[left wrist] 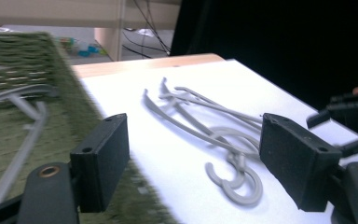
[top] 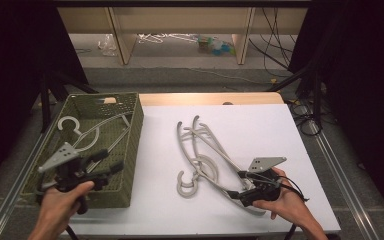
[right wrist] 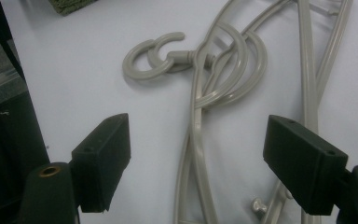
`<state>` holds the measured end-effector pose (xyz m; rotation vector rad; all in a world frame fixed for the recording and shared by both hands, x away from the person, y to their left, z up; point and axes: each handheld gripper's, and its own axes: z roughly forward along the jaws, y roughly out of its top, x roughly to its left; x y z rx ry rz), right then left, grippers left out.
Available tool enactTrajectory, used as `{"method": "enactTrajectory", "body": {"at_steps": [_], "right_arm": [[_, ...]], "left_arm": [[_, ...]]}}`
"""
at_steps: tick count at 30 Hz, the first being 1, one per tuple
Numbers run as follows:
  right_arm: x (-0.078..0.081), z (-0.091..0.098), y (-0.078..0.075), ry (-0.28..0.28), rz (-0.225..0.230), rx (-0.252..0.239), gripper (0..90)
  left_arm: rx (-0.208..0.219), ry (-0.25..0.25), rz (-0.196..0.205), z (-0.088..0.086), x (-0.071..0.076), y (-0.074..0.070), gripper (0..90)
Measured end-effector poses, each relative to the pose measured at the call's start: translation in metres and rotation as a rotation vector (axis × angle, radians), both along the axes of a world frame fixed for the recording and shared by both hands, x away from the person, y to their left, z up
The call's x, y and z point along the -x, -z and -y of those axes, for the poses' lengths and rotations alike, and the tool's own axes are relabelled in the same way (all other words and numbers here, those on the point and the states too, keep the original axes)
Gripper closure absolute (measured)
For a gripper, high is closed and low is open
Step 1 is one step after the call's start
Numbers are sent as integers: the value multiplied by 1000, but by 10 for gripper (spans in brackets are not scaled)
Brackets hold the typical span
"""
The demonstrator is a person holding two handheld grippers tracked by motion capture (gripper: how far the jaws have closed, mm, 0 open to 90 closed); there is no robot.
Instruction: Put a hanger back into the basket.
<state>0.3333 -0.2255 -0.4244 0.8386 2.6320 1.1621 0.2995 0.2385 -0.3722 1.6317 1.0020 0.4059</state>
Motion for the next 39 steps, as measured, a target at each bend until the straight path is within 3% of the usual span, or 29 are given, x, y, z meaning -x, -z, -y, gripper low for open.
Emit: {"method": "enactTrajectory", "body": {"at_steps": [3,6,8,12,14,15,17,20,25,26,31,37,39], "right_arm": [[1,-1,1,-7,-8,1,238],[0,-2,3,-11,-12,7,238],[1,-3,4,-11,-10,10,238],[1,-4,5,-17,-18,11,239],[1,-5,7,-8,-4,2,238],[1,-5,7,-15,-4,11,238],[1,-5,6,-18,-10,17,237],[1,-5,6,-14,-11,17,237],[0,-8,12,-8,-12,26,236],[0,-9,12,-16,-35,36,236],[-4,-16,21,-17,-29,74,243],[-10,-24,29,1,-73,144,282],[-14,-27,33,4,-80,157,310]], "left_arm": [[-43,49,-2,20,4,8,235],[-27,79,-11,36,10,15,231],[-41,128,0,44,13,21,217],[-50,150,-22,61,21,40,204],[-75,198,-29,66,21,46,204],[-64,230,-40,68,21,49,198],[-64,232,-41,71,22,53,188],[-126,233,-23,75,24,58,187],[-159,250,-16,81,26,65,187],[-160,260,-12,81,25,66,187],[-179,264,-7,81,27,67,191],[-168,252,-8,81,27,68,195],[-180,270,2,80,25,69,196]]}}
